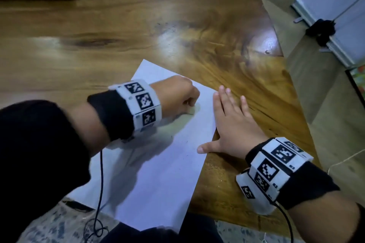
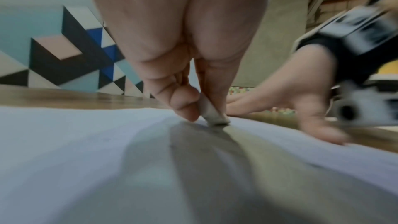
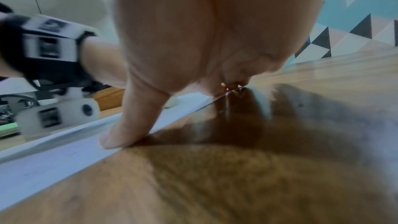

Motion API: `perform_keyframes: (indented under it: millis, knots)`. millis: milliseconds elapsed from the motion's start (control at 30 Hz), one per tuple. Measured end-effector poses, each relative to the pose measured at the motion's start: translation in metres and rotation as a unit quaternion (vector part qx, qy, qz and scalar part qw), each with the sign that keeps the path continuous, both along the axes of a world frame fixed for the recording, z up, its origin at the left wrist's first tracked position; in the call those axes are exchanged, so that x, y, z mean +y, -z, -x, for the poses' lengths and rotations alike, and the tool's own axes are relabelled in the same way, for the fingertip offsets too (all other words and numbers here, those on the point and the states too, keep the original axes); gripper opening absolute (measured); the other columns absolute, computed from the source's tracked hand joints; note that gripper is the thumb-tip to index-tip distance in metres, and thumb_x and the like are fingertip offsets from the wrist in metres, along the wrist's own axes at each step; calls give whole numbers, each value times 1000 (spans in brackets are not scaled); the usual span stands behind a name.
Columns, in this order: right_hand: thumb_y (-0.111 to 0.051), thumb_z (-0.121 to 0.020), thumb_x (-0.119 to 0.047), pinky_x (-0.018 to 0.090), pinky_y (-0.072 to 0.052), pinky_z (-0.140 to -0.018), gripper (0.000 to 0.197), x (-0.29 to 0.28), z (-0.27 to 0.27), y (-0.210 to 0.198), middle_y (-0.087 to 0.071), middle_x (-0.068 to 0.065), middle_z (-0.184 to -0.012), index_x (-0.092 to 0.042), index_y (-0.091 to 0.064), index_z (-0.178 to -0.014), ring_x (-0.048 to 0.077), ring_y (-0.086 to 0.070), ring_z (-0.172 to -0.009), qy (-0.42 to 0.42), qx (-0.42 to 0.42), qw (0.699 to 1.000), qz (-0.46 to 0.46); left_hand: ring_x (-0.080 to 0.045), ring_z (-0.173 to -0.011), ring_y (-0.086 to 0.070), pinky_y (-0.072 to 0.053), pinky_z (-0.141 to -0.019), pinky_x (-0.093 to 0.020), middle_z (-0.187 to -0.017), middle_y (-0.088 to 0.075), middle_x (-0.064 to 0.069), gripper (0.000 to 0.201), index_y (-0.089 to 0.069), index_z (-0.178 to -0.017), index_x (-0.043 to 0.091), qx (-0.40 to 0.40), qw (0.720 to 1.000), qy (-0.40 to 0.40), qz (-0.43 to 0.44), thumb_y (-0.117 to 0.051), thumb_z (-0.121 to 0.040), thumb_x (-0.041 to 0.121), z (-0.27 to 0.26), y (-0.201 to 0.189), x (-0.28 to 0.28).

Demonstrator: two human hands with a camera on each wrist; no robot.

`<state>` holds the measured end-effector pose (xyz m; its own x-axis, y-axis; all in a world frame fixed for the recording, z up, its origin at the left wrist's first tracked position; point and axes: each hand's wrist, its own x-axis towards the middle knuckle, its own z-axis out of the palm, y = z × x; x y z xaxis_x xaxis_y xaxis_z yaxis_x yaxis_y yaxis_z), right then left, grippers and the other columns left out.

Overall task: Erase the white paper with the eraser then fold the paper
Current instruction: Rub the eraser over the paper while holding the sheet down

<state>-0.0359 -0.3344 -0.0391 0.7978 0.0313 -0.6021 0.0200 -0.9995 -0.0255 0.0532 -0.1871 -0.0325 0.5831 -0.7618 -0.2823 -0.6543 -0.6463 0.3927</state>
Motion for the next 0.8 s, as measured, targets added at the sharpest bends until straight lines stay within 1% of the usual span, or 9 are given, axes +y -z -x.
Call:
perform_keyframes:
  millis: [67,167,300,367,500,600,667,733,800]
  knots:
    - [-56,-60,-81,45,17,-115,139,0,0,0,38,9,-149,-6,27,-143,20,34,-138,1,2,1000,0,-28,-89,-54,-42,-76,-33,-94,-59,-10,10,-61,-87,9,8,1000,-3,-1,-58,-80,16,0,-1,2]
    - [-56,-59,-81,45,17,-115,140,-1,0,0,38,10,-149,-6,27,-143,20,34,-138,1,3,1000,0,-26,-78,-51,-44,-71,-36,-86,-56,-10,5,-58,-75,9,46,998,51,-10,-54,-77,9,26,-2,20]
    - [-56,-60,-80,45,16,-115,140,0,-1,0,37,11,-149,-4,27,-143,21,33,-138,-4,3,1000,1,-20,-76,-53,-45,-69,-29,-84,-63,-3,11,-62,-75,13,119,983,115,-75,-54,-74,6,38,-2,31]
    - [-56,-60,-80,45,16,-115,139,0,-1,-1,37,11,-149,-4,27,-143,22,34,-138,-4,3,1000,2,-20,-76,-51,-41,-68,-26,-84,-62,-3,7,-59,-74,14,91,990,86,-58,-55,-75,8,21,-2,16]
    - [-55,-60,-81,46,17,-115,139,-1,-1,-1,38,11,-148,-5,27,-143,22,34,-138,-5,2,1000,1,-28,-91,-55,-47,-81,-36,-89,-57,-7,10,-60,-89,10,17,998,-63,3,-58,-79,12,-19,3,-21]
    - [-55,-60,-81,45,18,-114,140,-1,-1,0,39,11,-148,-5,28,-142,21,35,-137,-4,0,1000,0,-32,-89,-56,-48,-80,-39,-91,-61,-13,8,-59,-85,8,0,996,-78,33,-58,-78,11,-16,6,-26]
    - [-55,-59,-82,45,18,-114,140,-1,-1,1,38,10,-148,-5,27,-143,21,34,-138,-4,-4,1000,0,-30,-83,-55,-47,-76,-37,-89,-61,-14,5,-59,-79,8,27,999,-24,26,-57,-79,12,-1,3,-17]
    - [-55,-59,-82,45,17,-115,140,-1,-1,2,37,11,-149,-5,26,-143,21,33,-138,-6,-9,1000,-1,-25,-77,-53,-43,-71,-32,-84,-60,-10,5,-58,-74,11,68,995,65,-18,-56,-78,13,14,1,-4]
    - [-56,-59,-81,44,18,-114,140,-2,0,2,37,10,-149,-5,26,-143,21,33,-138,-4,-12,1000,-5,-22,-76,-55,-43,-69,-28,-83,-63,-4,4,-60,-74,15,120,985,104,-64,-59,-77,14,18,-2,6]
